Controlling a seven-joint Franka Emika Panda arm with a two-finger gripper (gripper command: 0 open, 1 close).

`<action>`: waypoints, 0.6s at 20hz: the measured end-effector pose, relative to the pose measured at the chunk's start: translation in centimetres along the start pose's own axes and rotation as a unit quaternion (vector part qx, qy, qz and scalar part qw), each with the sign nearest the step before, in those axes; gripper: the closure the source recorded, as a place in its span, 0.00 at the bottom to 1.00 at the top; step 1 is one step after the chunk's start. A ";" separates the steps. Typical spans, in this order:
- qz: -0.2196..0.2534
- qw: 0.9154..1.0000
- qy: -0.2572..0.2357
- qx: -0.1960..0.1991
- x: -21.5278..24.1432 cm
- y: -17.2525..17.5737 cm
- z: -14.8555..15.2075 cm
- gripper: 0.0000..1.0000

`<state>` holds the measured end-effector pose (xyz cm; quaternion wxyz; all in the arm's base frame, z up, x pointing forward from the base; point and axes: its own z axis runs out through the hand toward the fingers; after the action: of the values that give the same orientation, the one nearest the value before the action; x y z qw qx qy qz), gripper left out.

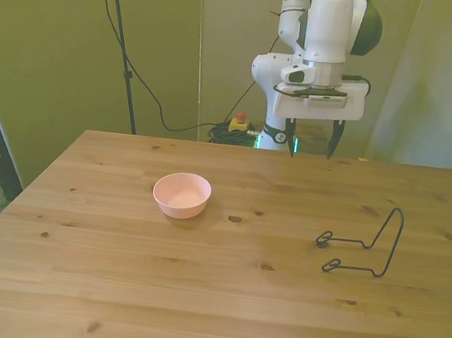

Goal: Load the bowl

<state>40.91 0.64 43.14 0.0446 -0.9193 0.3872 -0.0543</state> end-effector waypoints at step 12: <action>0.041 0.994 0.093 -0.049 11.0 5.3 -3.9 0.00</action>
<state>44.30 -11.04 47.08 -0.0349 -0.8947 0.4292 -0.1185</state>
